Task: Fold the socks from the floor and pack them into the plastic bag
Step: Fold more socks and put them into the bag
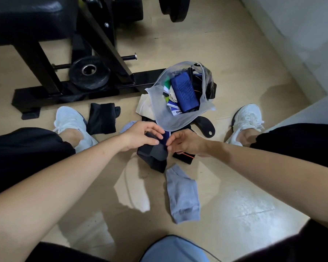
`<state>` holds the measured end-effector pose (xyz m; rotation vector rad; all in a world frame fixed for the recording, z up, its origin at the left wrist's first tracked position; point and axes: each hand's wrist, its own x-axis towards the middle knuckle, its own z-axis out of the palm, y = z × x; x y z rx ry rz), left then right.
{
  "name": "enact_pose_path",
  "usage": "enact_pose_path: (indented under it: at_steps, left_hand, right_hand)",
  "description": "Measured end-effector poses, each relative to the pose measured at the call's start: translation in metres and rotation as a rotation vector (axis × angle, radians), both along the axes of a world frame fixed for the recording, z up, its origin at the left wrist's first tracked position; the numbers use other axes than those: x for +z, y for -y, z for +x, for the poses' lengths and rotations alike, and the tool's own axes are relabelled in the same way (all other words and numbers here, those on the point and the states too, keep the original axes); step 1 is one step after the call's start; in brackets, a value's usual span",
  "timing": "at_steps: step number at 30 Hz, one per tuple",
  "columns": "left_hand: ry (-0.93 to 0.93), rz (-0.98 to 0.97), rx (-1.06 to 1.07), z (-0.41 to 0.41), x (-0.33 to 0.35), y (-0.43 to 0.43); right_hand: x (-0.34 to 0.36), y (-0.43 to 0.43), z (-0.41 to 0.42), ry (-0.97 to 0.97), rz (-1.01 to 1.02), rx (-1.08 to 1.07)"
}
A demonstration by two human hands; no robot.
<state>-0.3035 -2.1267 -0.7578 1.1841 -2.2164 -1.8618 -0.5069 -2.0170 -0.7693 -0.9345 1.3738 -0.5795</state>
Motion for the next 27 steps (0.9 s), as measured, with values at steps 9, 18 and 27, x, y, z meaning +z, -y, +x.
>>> enact_pose_path:
  at_steps: [9,18,27]
  left_hand:
    - [0.006,0.031,-0.008,-0.01,-0.003,-0.012]
    - [0.293,-0.086,-0.214,0.002,-0.023,-0.009]
    - [0.462,-0.031,-0.128,0.04,-0.033,0.01]
  right_hand:
    - [-0.006,0.0,0.003,-0.03,0.019,-0.087]
    - [-0.013,-0.001,-0.04,-0.238,0.051,-0.08]
    - [-0.027,-0.008,-0.078,-0.34,0.072,-0.241]
